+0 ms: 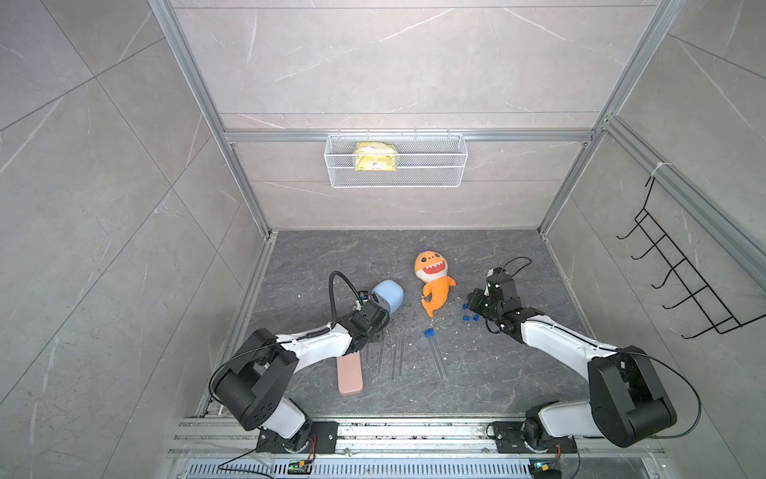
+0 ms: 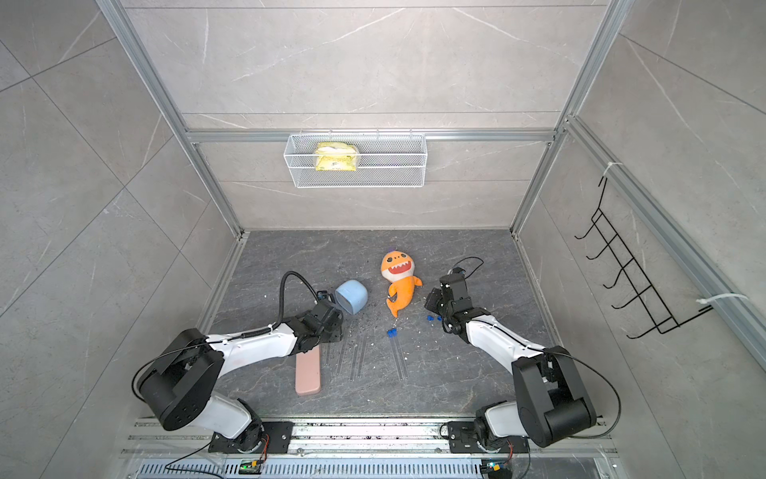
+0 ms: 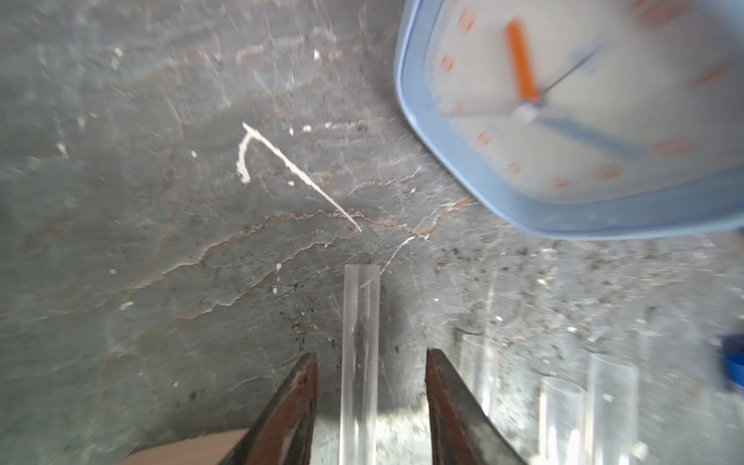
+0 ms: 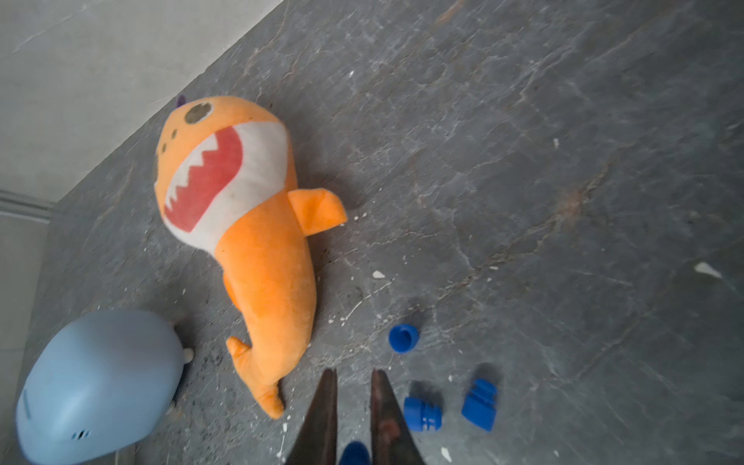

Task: Remove stoppers from test tubes
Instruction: Place the test tube at the center of the board, then place the stopper at the center of the board.

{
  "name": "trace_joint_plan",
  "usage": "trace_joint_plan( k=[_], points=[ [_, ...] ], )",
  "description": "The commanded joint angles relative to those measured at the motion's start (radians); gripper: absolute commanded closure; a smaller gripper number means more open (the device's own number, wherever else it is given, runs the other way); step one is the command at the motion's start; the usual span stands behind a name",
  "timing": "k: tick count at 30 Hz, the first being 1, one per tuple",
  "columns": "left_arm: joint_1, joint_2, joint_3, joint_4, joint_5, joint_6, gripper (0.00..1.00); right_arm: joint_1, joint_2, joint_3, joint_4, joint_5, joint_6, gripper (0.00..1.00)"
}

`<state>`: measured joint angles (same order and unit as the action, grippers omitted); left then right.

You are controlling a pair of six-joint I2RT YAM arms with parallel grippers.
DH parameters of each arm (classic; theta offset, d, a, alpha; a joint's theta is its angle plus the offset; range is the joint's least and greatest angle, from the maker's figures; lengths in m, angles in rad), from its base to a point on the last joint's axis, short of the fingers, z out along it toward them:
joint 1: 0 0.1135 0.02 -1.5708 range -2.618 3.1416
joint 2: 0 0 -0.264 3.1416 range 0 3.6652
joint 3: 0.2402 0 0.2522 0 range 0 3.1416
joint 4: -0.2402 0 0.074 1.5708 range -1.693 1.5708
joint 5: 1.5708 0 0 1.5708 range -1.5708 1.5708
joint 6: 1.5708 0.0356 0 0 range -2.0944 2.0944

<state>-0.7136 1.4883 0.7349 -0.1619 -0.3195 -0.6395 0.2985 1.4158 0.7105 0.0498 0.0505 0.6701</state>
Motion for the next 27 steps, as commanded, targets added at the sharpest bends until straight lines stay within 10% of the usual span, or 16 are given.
trace_joint_plan(
  k=[1,27],
  points=[
    [0.000,-0.095,0.049,-0.039,-0.017,0.033,0.51,-0.004,0.041,0.021,0.023,0.126,0.024,1.00],
    [-0.137,-0.315,0.142,-0.184,-0.137,0.067,0.49,-0.010,0.350,0.155,-0.053,0.296,0.111,0.90]
  ],
)
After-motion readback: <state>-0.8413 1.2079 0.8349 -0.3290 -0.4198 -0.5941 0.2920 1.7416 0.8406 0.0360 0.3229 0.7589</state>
